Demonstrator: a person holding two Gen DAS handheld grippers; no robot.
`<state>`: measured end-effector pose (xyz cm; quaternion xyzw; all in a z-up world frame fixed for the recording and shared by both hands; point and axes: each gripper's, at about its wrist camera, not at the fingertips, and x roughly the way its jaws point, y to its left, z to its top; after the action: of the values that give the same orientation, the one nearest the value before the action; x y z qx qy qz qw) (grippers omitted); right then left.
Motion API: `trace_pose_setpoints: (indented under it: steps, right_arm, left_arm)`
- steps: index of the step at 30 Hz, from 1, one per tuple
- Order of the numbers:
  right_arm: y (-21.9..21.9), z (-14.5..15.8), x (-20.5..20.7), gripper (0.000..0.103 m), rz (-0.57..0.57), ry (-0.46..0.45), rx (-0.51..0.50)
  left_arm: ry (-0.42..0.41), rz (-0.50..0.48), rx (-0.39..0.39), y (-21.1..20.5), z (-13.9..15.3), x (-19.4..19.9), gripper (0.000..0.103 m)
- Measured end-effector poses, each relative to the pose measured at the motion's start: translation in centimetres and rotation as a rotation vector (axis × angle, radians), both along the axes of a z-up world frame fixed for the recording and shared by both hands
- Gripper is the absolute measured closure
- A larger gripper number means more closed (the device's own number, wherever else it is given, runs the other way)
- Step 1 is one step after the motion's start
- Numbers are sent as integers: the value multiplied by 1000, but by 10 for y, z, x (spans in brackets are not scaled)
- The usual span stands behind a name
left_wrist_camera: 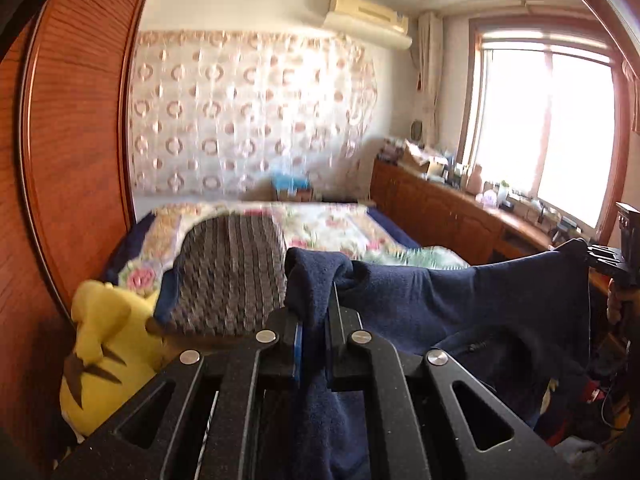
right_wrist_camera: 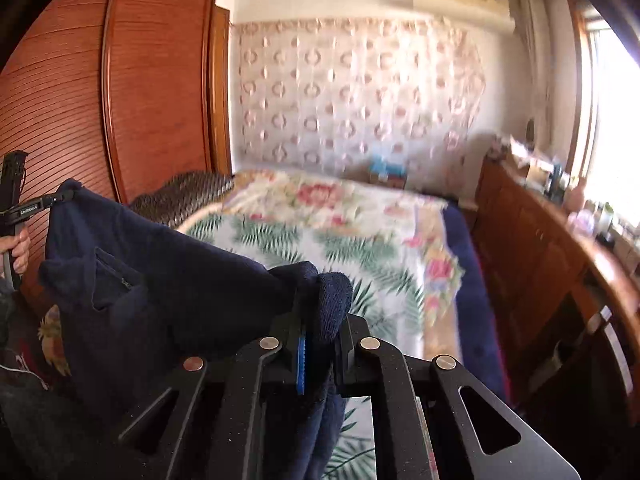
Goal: Fold small clothes
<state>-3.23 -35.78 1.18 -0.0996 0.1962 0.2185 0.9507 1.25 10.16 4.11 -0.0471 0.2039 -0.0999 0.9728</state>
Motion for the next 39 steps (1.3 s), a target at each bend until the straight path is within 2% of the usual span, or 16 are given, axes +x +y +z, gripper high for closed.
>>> trace_pose_setpoints:
  steps: [6, 12, 15, 20, 24, 28, 36, 39]
  right_arm:
    - [-3, 50, -33, 94, 4, -141, -30]
    - [-4, 80, -67, 94, 3, -225, -44]
    - [-3, 92, -83, 94, 7, -268, -36]
    - [-12, 84, -90, 94, -8, -297, -34]
    - [-1, 64, -51, 94, -36, -263, -67]
    - [16, 49, 9, 94, -66, -198, -97]
    - [60, -33, 151, 94, -123, -8, -171]
    - [78, -54, 189, 94, -145, 47, -189]
  left_arm:
    - [-102, 19, 11, 2, 36, -6, 95]
    - [-174, 10, -7, 8, 68, -16, 95]
    - [-211, 12, 0, 6, 83, -23, 95]
    - [-229, 21, 6, 7, 90, -15, 95]
    - [-200, 34, 15, 3, 77, 20, 95]
    - [-135, 50, 42, -7, 48, 68, 95]
    - [52, 80, 128, -18, -34, 174, 95]
    - [107, 86, 160, -22, -55, 201, 95]
